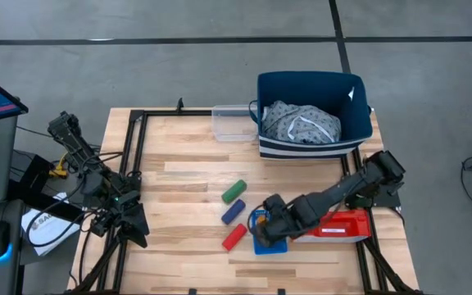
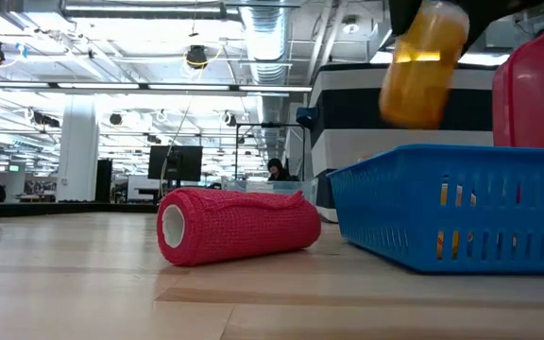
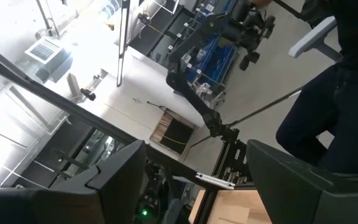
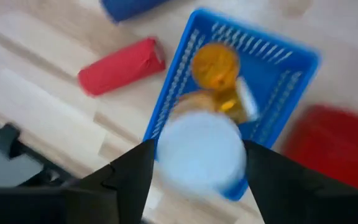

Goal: Pick & Place Medicine items
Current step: Put the orange pill bottle into the blue bin, then put the red bandage into the transparent bin

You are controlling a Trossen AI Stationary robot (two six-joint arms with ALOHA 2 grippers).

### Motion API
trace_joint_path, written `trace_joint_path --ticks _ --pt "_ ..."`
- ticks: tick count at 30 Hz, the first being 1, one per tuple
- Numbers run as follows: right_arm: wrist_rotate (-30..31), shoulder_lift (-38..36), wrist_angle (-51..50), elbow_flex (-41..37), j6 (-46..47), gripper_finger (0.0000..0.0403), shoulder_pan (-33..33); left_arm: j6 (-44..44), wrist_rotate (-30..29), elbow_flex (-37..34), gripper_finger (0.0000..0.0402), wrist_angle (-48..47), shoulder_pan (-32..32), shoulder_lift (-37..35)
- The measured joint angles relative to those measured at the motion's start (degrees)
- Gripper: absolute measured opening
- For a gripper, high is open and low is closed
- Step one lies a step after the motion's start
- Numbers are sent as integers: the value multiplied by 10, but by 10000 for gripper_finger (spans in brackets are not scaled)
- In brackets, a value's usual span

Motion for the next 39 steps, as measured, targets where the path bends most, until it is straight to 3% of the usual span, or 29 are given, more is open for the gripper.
trace_joint_path --ticks 11,21,29,34,37,39 --pt "-38 29 31 -1 -28 219 -3 -1 0 0 269 5 0 6" --pt "2 29 26 39 -82 218 -10 -5 -13 0 269 9 0 12" --pt "13 29 -31 78 -101 219 1 -48 -157 0 269 16 0 55" --pt "13 29 -31 88 -107 219 20 -81 -258 3 270 87 0 94" --pt "13 28 -31 88 -107 219 37 -125 -335 27 277 80 0 111" --pt "13 28 -29 88 -105 219 48 -164 -350 49 282 51 1 123"
